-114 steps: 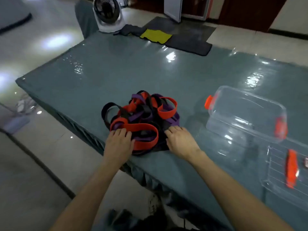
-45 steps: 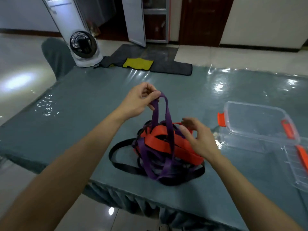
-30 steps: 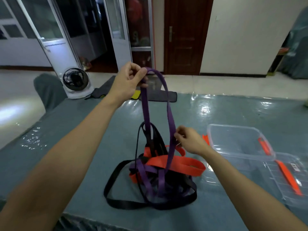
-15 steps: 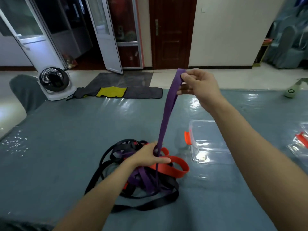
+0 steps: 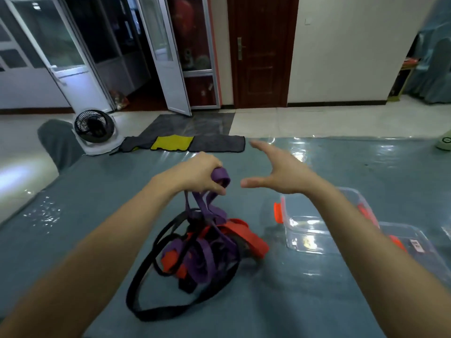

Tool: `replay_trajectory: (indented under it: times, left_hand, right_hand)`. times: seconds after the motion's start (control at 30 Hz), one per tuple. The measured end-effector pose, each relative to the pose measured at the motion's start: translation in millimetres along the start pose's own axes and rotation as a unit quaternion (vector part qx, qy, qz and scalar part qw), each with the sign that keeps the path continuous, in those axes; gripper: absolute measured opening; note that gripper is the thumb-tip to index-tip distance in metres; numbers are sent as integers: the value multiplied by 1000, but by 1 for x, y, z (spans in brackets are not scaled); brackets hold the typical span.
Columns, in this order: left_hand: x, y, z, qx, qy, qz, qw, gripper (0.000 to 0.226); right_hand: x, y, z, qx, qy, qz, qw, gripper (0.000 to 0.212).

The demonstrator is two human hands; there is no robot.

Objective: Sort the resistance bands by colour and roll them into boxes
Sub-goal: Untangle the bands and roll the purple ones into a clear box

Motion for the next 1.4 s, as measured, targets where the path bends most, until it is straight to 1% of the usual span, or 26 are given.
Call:
replay_trajectory:
  times: [0.03, 0.07, 0.1, 0.2, 0.23, 0.3, 0.37, 0.4, 0.47, 0.53, 0.6, 0.67, 0.73, 0.8, 0.87, 0.9, 0.93, 0.97, 1.0, 1.07, 1.1, 1.13, 1.2, 1.27, 1.33, 1.4]
  left_hand:
    - [9, 3, 2, -3, -1, 23, 1000, 36]
    - [19, 5, 3, -6, 3, 44, 999, 36]
    - [28, 5, 3, -6, 15, 64, 998, 38]
    - [55, -2, -1, 2, 58, 82, 995, 46]
    - [61, -7, -5, 8, 79, 61, 995, 46]
    - [61, -15, -14, 18, 133, -64, 989, 48]
    - [33, -16, -20, 11, 177, -269, 947, 51]
    - [7, -12, -19, 17, 174, -356, 918, 53]
    - [-61, 5, -17, 54, 110, -458, 880, 48]
    - [-122, 19, -18, 78, 59, -481, 871, 30]
    - [-144, 16, -17, 84, 58, -485, 869, 8]
    - [-122, -3, -11, 107, 96, -494, 858, 24]
    - [-75, -27, -8, 137, 160, -484, 849, 29]
    - [-23, -46, -5, 139, 213, -428, 867, 21]
    - [20, -57, -5, 116, 246, -309, 911, 7]
    - [37, -55, -5, 100, 255, -237, 932, 14]
    - [51, -51, -5, 73, 255, -184, 946, 25]
    - [62, -42, -4, 42, 235, -149, 960, 36]
    - [69, -31, -4, 9, 198, -120, 973, 45]
    - [68, -12, -2, -27, 116, -70, 990, 53]
    - [63, -7, -3, -32, 95, -61, 993, 54]
    - [56, -5, -6, -35, 88, -63, 994, 53]
    - [37, -11, -13, -41, 86, -91, 991, 50]
    - [14, -20, -21, -40, 109, -156, 981, 47]
    - [-17, -26, -26, -23, 155, -251, 955, 49]
    - [-65, -27, -31, 8, 144, -299, 943, 55]
  right_hand:
    - [-6, -11, 8, 29, -43, 26, 998, 117]
    - [-13, -20, 15, 47, -74, 46, 995, 113]
    - [-18, -28, 23, 63, -91, 63, 992, 101]
    - [-19, -48, 37, 102, -64, 82, 989, 36]
    - [-15, -54, 39, 109, -53, 90, 989, 27]
    - [-3, -63, 38, 111, -32, 147, 982, 24]
    - [12, -74, 35, 117, -7, 215, 970, 23]
    - [19, -79, 33, 120, 6, 231, 965, 25]
    - [29, -87, 31, 122, 39, 239, 962, 31]
    - [35, -86, 27, 114, 64, 266, 955, 32]
    - [42, -74, 19, 93, 77, 300, 946, 26]
    - [49, -53, 10, 60, 91, 340, 934, 32]
    - [53, -31, 5, 12, 94, 321, 942, 51]
    - [52, -9, 4, -47, 54, 169, 983, 62]
    - [42, 4, 7, -87, -46, 60, 993, 52]
    - [35, 8, 10, -89, -79, 52, 992, 42]
    - [27, 8, 14, -84, -83, 66, 991, 36]
    - [21, 0, 16, -68, -67, 96, 991, 43]
    - [15, -13, 18, -39, -47, 141, 988, 58]
    - [2, -38, 24, 10, -34, 215, 976, 83]
    - [-8, -47, 27, 26, -41, 210, 976, 87]
    - [-19, -53, 29, 35, -46, 183, 982, 80]
    - [-36, -55, 29, 26, -38, 126, 991, 47]
    - [-50, -53, 26, 23, -45, 142, 989, 28]
    - [-55, -54, 22, 22, -37, 174, 984, 24]
    - [-52, -55, 23, 29, -10, 194, 981, 23]
Point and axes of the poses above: each hand's wrist, its own z-axis towards the middle knuckle, its own x-axis out of the back of the hand, y = z × x, the point moved 1 cm from there along z, towards the middle knuckle, and after that the axes turned 1 degree about z, right-handed, at the moved point
